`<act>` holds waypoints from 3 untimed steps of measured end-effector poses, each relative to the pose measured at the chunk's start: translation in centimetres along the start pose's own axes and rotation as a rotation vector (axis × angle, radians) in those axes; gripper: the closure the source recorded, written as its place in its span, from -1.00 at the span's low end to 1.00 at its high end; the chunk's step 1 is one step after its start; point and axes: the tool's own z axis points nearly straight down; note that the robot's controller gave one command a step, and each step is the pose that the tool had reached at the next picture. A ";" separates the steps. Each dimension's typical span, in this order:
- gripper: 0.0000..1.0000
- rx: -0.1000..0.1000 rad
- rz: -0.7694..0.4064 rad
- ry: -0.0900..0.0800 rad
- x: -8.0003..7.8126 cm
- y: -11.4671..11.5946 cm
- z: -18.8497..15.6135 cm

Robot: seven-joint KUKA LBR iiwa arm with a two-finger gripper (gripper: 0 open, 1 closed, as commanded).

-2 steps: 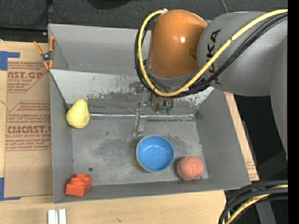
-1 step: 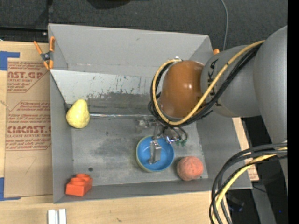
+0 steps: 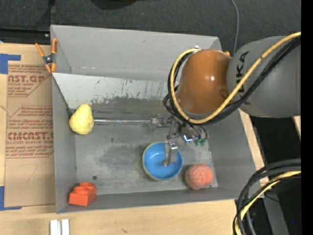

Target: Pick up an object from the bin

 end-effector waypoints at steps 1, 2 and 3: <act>-1.00 -0.002 -0.049 0.010 -0.1 -3.4 6.2; -1.00 -0.003 -0.030 -0.002 0.0 -3.8 9.2; 1.00 -0.005 0.028 0.000 0.3 -4.4 9.1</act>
Offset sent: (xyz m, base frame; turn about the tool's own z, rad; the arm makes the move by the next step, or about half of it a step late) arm 0.0081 -0.0386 -0.0925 -0.0291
